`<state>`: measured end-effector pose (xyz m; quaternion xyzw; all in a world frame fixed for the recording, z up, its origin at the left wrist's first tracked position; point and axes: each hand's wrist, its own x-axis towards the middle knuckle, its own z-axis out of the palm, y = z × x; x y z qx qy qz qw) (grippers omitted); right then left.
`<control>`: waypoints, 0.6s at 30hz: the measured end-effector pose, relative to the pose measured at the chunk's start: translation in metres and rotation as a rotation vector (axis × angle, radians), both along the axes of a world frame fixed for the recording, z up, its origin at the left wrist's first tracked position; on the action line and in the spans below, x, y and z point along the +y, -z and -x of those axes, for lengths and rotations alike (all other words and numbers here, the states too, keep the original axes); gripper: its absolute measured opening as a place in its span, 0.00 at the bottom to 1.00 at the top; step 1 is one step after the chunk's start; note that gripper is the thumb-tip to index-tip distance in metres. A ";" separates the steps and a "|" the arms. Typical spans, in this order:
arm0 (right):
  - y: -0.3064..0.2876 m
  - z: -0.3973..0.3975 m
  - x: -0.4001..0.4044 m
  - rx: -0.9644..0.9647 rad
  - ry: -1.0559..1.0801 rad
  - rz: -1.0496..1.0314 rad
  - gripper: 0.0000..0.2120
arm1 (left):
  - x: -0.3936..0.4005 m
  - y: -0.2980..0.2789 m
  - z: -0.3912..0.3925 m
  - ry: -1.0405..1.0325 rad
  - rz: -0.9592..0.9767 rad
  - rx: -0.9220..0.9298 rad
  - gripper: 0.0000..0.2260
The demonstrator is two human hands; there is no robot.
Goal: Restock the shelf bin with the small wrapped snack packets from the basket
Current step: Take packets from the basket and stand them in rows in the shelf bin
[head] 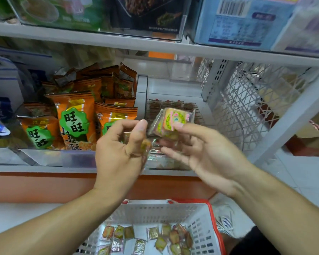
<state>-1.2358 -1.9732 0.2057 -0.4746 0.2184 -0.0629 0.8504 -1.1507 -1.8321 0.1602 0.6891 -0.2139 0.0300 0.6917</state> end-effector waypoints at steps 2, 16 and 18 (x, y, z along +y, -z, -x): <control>-0.007 -0.002 -0.029 -0.006 0.064 0.314 0.20 | -0.001 -0.003 0.003 0.039 0.023 0.032 0.24; 0.030 -0.013 -0.114 0.748 -0.466 1.683 0.19 | -0.006 0.004 0.016 0.238 -0.051 0.144 0.22; 0.038 -0.019 -0.113 0.748 -0.481 1.671 0.17 | -0.007 0.005 0.014 0.226 -0.093 0.177 0.23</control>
